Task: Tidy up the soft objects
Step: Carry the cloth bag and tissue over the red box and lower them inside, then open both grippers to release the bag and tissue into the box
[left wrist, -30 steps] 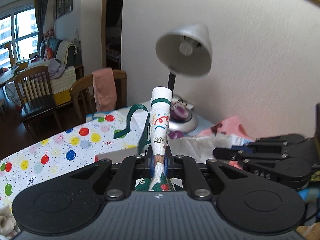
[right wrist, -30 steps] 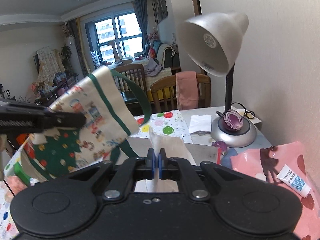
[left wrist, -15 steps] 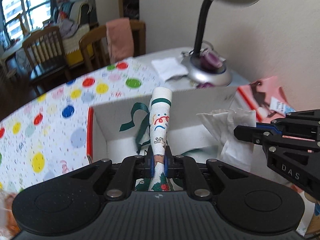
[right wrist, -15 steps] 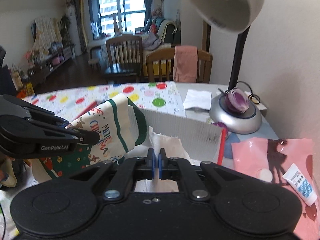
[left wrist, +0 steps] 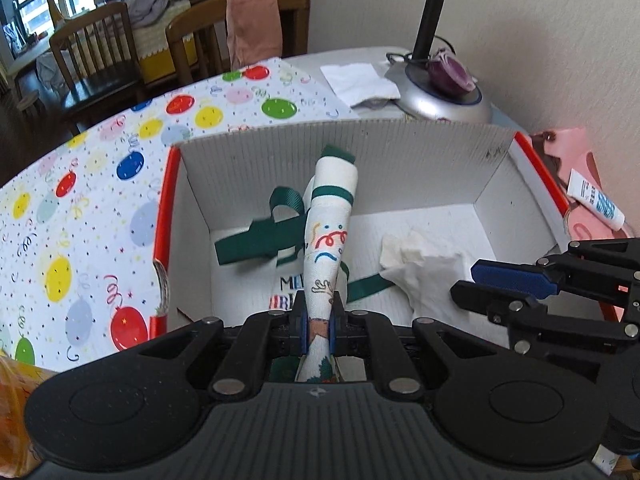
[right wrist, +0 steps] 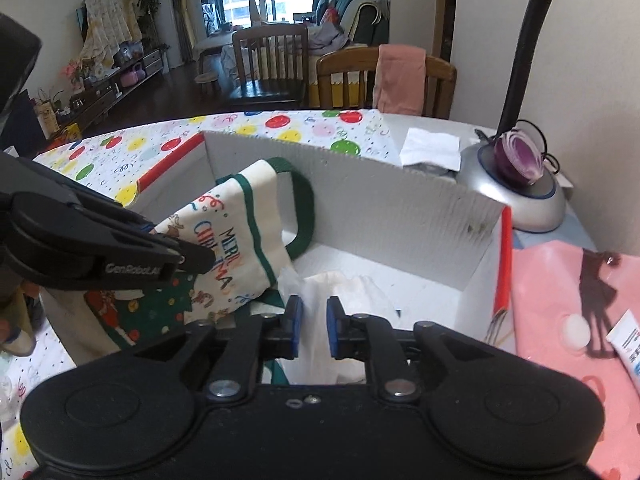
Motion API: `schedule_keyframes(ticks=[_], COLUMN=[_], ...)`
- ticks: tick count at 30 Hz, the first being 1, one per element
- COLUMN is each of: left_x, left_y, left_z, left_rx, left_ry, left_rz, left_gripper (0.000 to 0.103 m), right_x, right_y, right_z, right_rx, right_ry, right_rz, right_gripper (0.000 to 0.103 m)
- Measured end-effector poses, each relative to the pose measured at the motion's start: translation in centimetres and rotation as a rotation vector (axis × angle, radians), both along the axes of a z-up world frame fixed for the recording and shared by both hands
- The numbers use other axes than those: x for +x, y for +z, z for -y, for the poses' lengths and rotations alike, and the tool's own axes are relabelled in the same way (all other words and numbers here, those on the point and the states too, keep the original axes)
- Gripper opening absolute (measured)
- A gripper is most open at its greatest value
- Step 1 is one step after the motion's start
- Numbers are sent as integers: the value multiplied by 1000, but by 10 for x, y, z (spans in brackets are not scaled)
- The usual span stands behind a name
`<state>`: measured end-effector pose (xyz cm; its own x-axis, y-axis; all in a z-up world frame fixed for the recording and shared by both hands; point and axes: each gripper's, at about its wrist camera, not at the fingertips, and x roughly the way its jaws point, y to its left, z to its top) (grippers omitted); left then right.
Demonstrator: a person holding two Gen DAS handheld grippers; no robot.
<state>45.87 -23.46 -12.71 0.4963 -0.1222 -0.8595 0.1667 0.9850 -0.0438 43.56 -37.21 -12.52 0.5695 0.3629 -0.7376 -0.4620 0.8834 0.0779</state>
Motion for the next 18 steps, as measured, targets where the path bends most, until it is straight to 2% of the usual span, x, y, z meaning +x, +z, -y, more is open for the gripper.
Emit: schedule_keyframes(ticks=[5, 11, 18], left_x=[-1, -3, -13], left_y=[-5, -3, 7], left_z=[1, -4, -10], left_rx=[3, -36, -80], left_ry=[-13, -8, 0], left_rz=[-26, -32, 10], left_gripper=[9, 10, 10], right_x=[-3, -4, -7], right_y=[0, 1, 11], right_z=[0, 4, 12], right_rx=[25, 65, 109], right_ry=[23, 33, 25], right_rz=[-48, -66, -53], right_gripper=[20, 33, 43])
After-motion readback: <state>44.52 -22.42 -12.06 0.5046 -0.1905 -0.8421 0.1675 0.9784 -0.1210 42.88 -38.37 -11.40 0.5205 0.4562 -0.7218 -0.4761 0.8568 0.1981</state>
